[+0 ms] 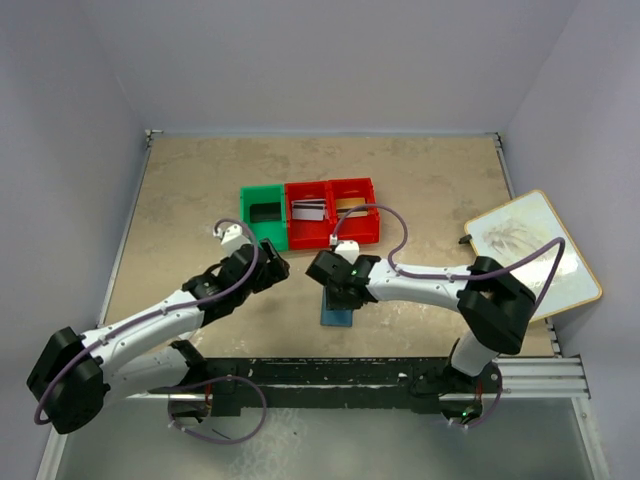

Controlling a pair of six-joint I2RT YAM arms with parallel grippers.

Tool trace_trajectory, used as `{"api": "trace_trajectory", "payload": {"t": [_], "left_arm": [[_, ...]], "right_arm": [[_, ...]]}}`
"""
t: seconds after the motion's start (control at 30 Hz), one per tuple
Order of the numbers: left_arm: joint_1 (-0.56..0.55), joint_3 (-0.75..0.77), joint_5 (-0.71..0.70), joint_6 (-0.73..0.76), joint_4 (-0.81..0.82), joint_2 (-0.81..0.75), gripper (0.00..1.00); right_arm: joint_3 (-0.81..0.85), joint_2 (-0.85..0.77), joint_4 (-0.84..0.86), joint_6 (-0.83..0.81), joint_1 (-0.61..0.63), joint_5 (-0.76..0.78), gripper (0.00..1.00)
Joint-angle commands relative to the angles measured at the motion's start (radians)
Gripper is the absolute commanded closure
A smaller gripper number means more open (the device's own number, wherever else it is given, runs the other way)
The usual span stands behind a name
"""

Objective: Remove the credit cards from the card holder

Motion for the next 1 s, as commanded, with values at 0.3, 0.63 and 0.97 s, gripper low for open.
{"api": "trace_trajectory", "payload": {"t": [0.3,0.63,0.97], "left_arm": [[-0.011,0.027,0.114,0.034,0.123,0.075,0.31],[-0.228,0.012,0.039,-0.01,0.262,0.225,0.37],[-0.295,0.122,0.046,0.064,0.233,0.383,0.37]], "right_arm": [[-0.056,0.015,-0.022,0.042,0.005,0.022,0.83],[-0.142,-0.085,0.186,-0.029,-0.076,-0.089,0.89],[-0.28,-0.259,0.296,0.02,-0.141,-0.148,0.87]]}}
